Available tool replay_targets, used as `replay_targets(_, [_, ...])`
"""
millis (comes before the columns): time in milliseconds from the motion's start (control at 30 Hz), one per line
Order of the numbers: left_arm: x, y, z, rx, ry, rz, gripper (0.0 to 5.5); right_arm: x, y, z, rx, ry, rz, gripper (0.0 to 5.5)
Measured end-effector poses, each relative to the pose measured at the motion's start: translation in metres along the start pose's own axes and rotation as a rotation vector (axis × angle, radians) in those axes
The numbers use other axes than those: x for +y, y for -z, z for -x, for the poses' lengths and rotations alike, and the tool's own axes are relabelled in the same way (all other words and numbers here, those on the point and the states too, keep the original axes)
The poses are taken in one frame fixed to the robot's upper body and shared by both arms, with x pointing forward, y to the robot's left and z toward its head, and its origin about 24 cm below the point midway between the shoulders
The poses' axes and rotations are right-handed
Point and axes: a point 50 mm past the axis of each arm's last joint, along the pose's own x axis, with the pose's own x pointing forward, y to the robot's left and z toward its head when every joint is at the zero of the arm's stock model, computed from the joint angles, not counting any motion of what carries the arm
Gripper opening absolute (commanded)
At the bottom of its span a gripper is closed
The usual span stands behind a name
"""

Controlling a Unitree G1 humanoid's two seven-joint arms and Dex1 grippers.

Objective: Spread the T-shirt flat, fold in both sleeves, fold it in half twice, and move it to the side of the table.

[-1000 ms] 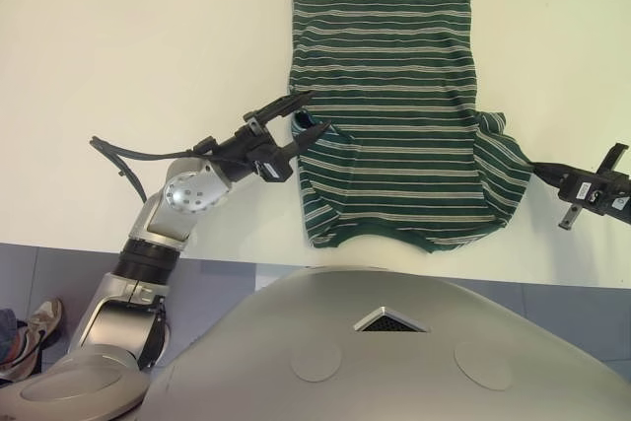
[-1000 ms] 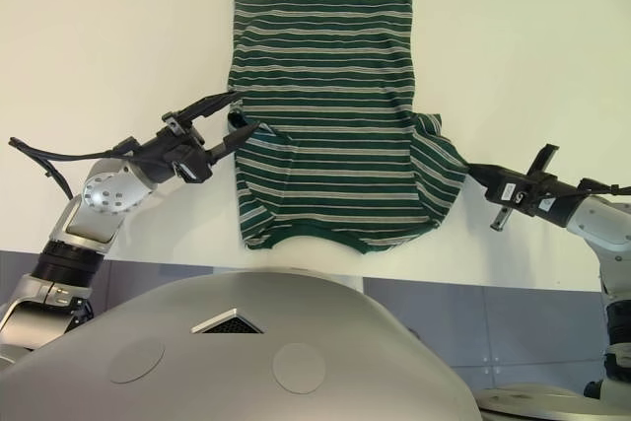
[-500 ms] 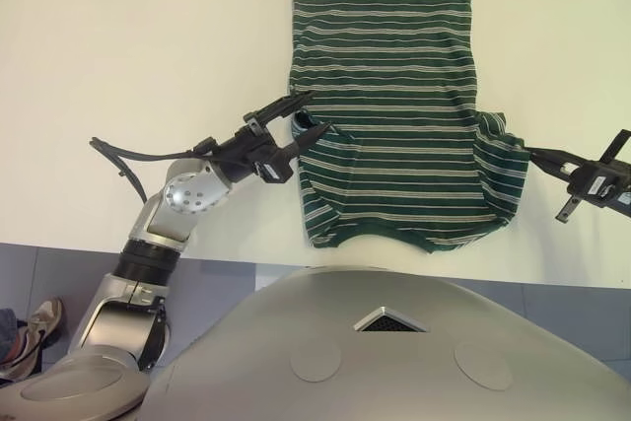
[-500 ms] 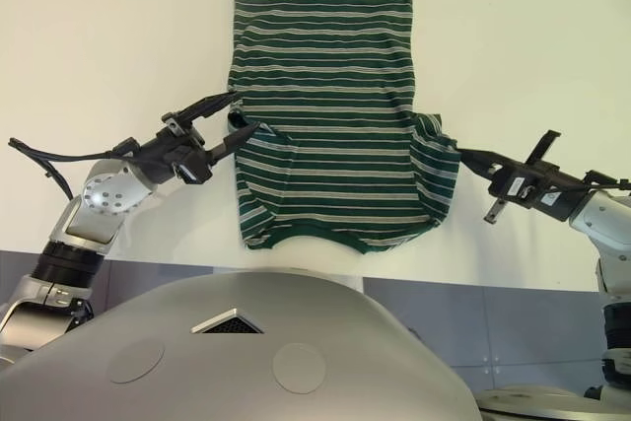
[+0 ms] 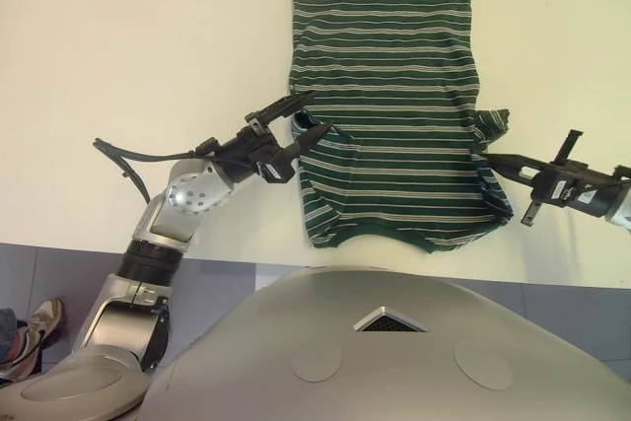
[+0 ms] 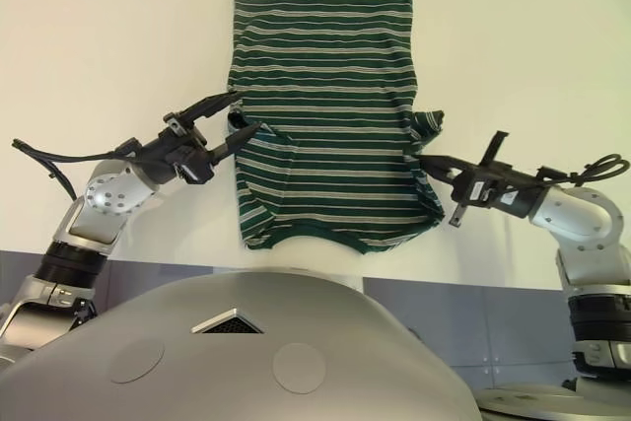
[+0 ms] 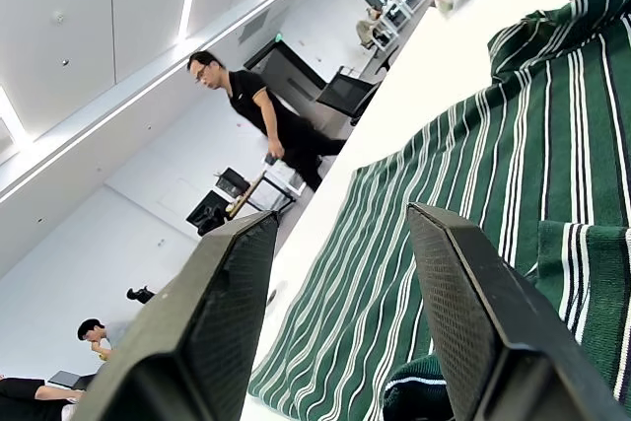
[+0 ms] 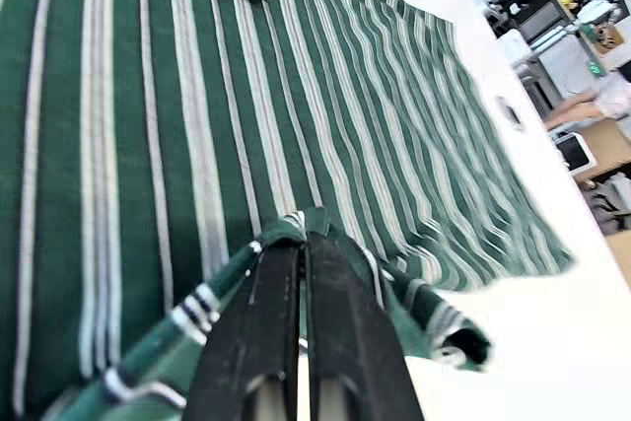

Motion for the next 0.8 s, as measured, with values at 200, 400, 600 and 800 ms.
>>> replay_targets(200, [0.000, 0.000, -0.001, -0.003, -0.003, 0.002, 2.41, 0.006, -0.006, -0.018, -0.063, -0.054, -0.010, 0.03])
replay_targets(400, [0.000, 0.000, -0.001, -0.007, -0.006, 0.002, 2.41, 0.001, -0.013, -0.037, -0.106, -0.061, 0.019, 0.03])
replay_targets(600, [0.000, 0.000, -0.002, -0.011, -0.007, -0.001, 2.41, 0.000, -0.006, -0.047, -0.059, -0.045, 0.039, 0.03])
replay_targets(800, [-0.002, 0.000, -0.003, -0.009, 0.000, -0.009, 2.41, 0.005, -0.004, -0.058, -0.049, -0.044, 0.049, 0.38])
